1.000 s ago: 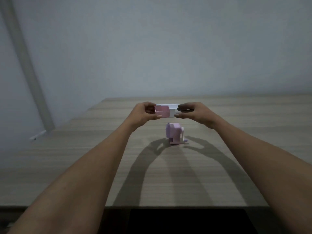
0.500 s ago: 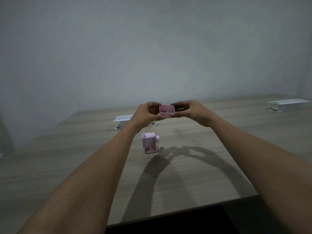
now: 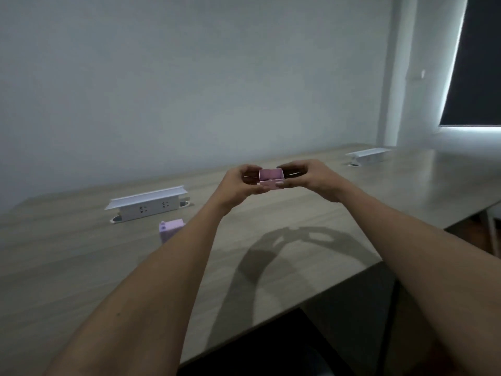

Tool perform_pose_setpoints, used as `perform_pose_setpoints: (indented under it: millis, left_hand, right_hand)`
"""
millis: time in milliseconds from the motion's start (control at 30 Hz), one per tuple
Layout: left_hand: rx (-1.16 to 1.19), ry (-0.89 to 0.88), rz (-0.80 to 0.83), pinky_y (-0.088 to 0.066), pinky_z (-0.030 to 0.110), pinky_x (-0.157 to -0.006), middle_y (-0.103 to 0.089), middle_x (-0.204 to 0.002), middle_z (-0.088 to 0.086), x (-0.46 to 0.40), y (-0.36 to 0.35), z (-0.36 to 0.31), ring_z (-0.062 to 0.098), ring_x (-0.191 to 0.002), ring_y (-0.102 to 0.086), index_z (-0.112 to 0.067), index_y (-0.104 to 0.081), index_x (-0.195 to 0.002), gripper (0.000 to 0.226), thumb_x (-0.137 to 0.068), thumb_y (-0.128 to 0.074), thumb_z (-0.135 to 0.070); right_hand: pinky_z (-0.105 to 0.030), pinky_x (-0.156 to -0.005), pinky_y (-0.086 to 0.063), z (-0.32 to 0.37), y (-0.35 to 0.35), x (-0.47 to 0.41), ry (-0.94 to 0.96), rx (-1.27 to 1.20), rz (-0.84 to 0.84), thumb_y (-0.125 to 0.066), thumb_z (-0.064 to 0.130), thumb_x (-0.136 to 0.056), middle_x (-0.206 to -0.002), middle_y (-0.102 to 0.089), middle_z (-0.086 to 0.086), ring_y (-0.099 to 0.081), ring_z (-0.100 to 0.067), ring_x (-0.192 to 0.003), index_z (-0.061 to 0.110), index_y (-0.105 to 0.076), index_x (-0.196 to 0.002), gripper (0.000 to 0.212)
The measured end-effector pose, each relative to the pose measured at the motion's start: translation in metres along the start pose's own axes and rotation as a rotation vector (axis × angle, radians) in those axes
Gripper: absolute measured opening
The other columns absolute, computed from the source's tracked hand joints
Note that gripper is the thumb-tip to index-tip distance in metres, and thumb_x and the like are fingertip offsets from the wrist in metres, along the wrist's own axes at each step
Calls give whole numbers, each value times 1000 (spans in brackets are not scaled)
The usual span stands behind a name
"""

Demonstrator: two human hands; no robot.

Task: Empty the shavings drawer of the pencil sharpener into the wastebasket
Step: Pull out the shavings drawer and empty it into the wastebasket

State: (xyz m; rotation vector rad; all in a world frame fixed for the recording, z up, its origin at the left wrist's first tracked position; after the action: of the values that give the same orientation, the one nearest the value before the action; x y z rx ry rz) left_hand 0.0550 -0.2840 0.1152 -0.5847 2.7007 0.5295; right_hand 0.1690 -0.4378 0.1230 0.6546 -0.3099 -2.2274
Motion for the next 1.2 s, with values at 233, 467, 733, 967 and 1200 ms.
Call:
perform_pose_setpoints:
  millis: [233,467,733,967,1200]
  left_hand:
    - [93,-5,196,-58,16,-74,-69,-121,17,-7,-129,-15,20,-97,-70,4,-56,-132,61,-76,-80,1]
    - [134,21,343,-58,14,-72,-67,-125,17,16,-247,-10,20,-100,-67,5,-53,-136,66,-77,-81,-1]
    - [181,96,423,-57,27,-88,-65,-123,23,55,-356,27,28,-108,-65,11,-54,-131,64,-75,-82,0]
    - [146,221,516,-55,34,-97,-65,-129,19,119,-416,96,27,-117,-65,3,-55,-134,62,-78,-80,-3]
    - [118,515,608,-53,22,-89,-64,-130,13,170,-441,197,21,-118,-62,1,-56,-136,64,-78,-81,-9]
  right_hand:
    - [-24,-94,-53,-32,95,92,-101,57,-179,-88,21,-73,-116,-76,-2,-71,-12,-109,10,-68,-128,59]
    - [-20,-93,-54,-75,153,193,-231,86,-327,-88,23,-73,-117,-75,0,-71,-9,-108,10,-67,-129,61]
    - [-29,-98,-54,-152,182,294,-398,-138,-465,-89,12,-67,-119,-74,-10,-71,-18,-113,3,-66,-127,65]
    - [-24,-92,-57,-238,155,372,-589,-345,-526,-79,-4,-77,-120,-72,-14,-72,-18,-107,-2,-61,-129,55]
    - [-33,-103,-51,-320,94,420,-792,-470,-500,-78,-2,-78,-113,-74,-17,-70,-22,-105,1,-71,-111,33]
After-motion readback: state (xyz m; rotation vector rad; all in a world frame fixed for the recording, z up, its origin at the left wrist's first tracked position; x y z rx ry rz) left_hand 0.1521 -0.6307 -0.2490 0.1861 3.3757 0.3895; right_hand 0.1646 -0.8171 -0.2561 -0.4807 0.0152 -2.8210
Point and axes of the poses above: each hand's wrist, its own x-axis away from the middle knuckle, its own y-axis out of the back of the hand, z = x × y, the point moved 7 cm from there along -x, towards the middle knuckle
